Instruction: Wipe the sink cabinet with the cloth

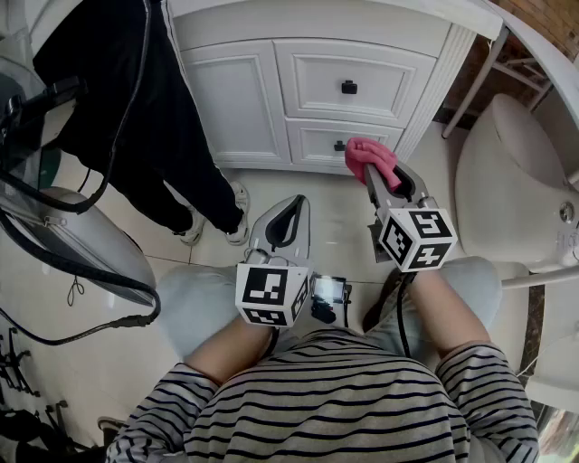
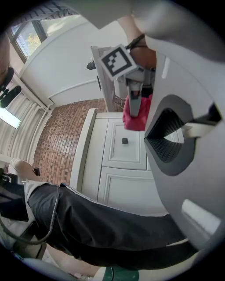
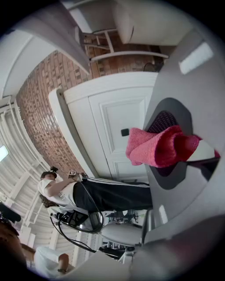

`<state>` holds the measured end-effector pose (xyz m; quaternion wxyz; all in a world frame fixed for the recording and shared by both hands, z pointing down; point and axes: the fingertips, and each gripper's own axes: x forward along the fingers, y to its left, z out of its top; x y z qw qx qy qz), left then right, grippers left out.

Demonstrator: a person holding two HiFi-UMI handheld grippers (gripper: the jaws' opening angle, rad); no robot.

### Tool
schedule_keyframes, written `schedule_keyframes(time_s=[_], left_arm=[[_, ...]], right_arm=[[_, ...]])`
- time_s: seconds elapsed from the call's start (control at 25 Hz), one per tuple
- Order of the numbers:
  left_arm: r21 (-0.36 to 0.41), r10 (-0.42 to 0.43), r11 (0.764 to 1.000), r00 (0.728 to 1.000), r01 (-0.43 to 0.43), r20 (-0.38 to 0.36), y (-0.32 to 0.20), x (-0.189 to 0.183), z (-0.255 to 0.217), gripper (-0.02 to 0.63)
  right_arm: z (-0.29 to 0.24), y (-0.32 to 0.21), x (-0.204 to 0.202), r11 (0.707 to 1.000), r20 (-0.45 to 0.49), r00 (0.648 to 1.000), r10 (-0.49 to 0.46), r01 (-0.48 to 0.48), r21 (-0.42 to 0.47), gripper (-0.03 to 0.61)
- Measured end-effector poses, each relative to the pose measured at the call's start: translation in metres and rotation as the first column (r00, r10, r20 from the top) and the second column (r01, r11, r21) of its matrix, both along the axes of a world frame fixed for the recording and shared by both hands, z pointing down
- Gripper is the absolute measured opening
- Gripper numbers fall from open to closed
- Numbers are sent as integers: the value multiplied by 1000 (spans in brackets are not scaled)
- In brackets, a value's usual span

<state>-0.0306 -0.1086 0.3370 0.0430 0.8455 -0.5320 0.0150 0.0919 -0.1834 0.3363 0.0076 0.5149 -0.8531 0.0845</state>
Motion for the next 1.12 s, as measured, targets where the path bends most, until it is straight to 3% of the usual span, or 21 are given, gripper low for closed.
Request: schedule_keyframes(time_s=[0.28,0.4,0.48,0.64,0.88,1.0,1.12], left_arm=[[-32,-43,999,998,42,-46,-6,-23,-1,-6],[-50,-59,997,997,56,-57,-17,-30,4,-6],[-62,-55,997,996,51,-63,-22,-30,6,-6],[-82,-32,996,997,26,-77,-25,-27,10,-6],[-99,-16,995,995,6,-102,-27,-22,12,-6],[-100,-21,995,994,10,-106,-26,-21,11,-6],[-106,-25,994,992,12,-121,-24,-22,10,-6]], right_arm=[[-82,-94,-122,972,-100,983,-154,169,165,97],[-97,-126,-156,963,-145,978,-152,180,200,97],[-100,-140,-157,967,-155,981,-121,151,205,97],[-104,-143,-119,975,-115,991,-64,87,205,101],[-115,-133,-4,973,-32,994,104,-95,213,106],[-119,-124,62,951,4,973,232,-227,210,106],[-116,-112,115,911,12,929,370,-365,192,100]])
